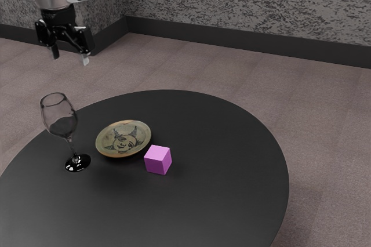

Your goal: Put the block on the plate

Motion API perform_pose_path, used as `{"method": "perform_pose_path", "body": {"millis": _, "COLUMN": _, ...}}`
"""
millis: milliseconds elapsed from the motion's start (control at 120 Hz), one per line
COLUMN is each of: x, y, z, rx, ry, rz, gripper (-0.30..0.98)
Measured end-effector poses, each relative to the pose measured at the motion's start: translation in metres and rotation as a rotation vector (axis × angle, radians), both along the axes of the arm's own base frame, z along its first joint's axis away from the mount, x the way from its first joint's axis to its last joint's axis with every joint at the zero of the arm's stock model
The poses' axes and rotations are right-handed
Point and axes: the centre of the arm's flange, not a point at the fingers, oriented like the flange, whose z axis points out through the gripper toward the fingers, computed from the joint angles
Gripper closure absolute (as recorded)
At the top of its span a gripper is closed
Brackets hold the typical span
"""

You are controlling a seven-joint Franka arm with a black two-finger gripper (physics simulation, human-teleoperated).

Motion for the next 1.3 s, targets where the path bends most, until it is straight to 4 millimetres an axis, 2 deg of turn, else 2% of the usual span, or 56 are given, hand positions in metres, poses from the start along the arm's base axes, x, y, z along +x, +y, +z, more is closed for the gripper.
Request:
{"method": "perform_pose_path", "body": {"millis": 200, "x": 0.004, "y": -0.011, "z": -0.003, "rx": 0.006, "ry": -0.001, "rz": -0.007, "gripper": 0.00}}
{"method": "perform_pose_path", "body": {"millis": 233, "x": 0.009, "y": -0.016, "z": -0.012, "rx": 0.008, "ry": 0.009, "rz": -0.013, "gripper": 0.00}}
{"method": "perform_pose_path", "body": {"millis": 300, "x": 0.023, "y": -0.030, "z": -0.040, "rx": 0.014, "ry": 0.034, "rz": -0.036, "gripper": 0.00}}
{"method": "perform_pose_path", "body": {"millis": 408, "x": 0.046, "y": -0.062, "z": -0.100, "rx": -0.011, "ry": 0.052, "rz": -0.055, "gripper": 0.00}}
{"method": "perform_pose_path", "body": {"millis": 567, "x": 0.066, "y": -0.118, "z": -0.180, "rx": -0.052, "ry": 0.069, "rz": -0.056, "gripper": 0.00}}
{"method": "perform_pose_path", "body": {"millis": 625, "x": 0.073, "y": -0.131, "z": -0.209, "rx": -0.069, "ry": 0.073, "rz": -0.039, "gripper": 0.00}}
{"method": "perform_pose_path", "body": {"millis": 692, "x": 0.072, "y": -0.134, "z": -0.239, "rx": -0.087, "ry": 0.076, "rz": -0.002, "gripper": 0.00}}
{"method": "perform_pose_path", "body": {"millis": 808, "x": 0.067, "y": -0.139, "z": -0.275, "rx": -0.102, "ry": 0.072, "rz": 0.046, "gripper": 0.00}}
{"method": "perform_pose_path", "body": {"millis": 975, "x": 0.073, "y": -0.144, "z": -0.305, "rx": -0.107, "ry": 0.050, "rz": 0.098, "gripper": 0.00}}
{"method": "perform_pose_path", "body": {"millis": 1117, "x": 0.086, "y": -0.131, "z": -0.326, "rx": -0.103, "ry": 0.034, "rz": 0.150, "gripper": 0.00}}
{"method": "perform_pose_path", "body": {"millis": 1300, "x": 0.091, "y": -0.126, "z": -0.350, "rx": -0.106, "ry": 0.033, "rz": 0.195, "gripper": 0.00}}
